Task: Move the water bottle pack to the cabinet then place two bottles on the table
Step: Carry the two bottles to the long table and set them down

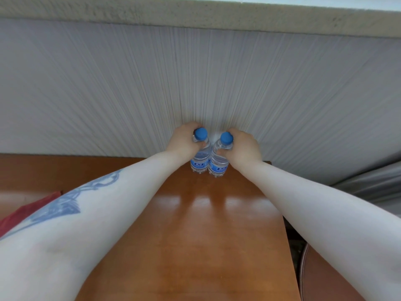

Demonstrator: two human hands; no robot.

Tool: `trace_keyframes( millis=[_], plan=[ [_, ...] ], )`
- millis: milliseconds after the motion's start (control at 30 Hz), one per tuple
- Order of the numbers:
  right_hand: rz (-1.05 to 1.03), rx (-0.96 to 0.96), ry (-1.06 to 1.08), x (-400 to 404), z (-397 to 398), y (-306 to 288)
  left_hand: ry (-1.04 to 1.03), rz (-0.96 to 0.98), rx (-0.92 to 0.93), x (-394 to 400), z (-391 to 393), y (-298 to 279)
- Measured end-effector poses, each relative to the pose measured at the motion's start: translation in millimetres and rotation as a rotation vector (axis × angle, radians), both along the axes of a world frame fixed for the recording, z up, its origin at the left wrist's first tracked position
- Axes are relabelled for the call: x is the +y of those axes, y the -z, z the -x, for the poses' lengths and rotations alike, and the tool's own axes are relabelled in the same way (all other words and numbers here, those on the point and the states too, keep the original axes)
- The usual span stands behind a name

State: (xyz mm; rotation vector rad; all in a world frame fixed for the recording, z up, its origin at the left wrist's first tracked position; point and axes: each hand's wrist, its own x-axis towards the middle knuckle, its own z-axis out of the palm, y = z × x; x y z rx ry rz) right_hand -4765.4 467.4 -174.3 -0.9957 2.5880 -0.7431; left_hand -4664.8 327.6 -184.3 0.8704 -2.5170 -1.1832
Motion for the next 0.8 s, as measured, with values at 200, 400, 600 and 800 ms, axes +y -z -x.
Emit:
trace_keyframes(
  millis=[200,400,600,800],
  plan=[
    [0.055,0.002,0.090,0,-6,4,-0.003,0.004,0.009,2,-2,1],
    [-0.015,0.018,0.024,-4,-2,2,-0.080,0.002,0.044,10,-4,5],
    [-0.070,-0.003,-0.025,-5,2,1,-0.061,0.000,0.028,7,-6,4],
    [-0.065,-0.084,0.038,-5,1,4,-0.010,0.039,-0.058,-5,-9,-4]
  ],
)
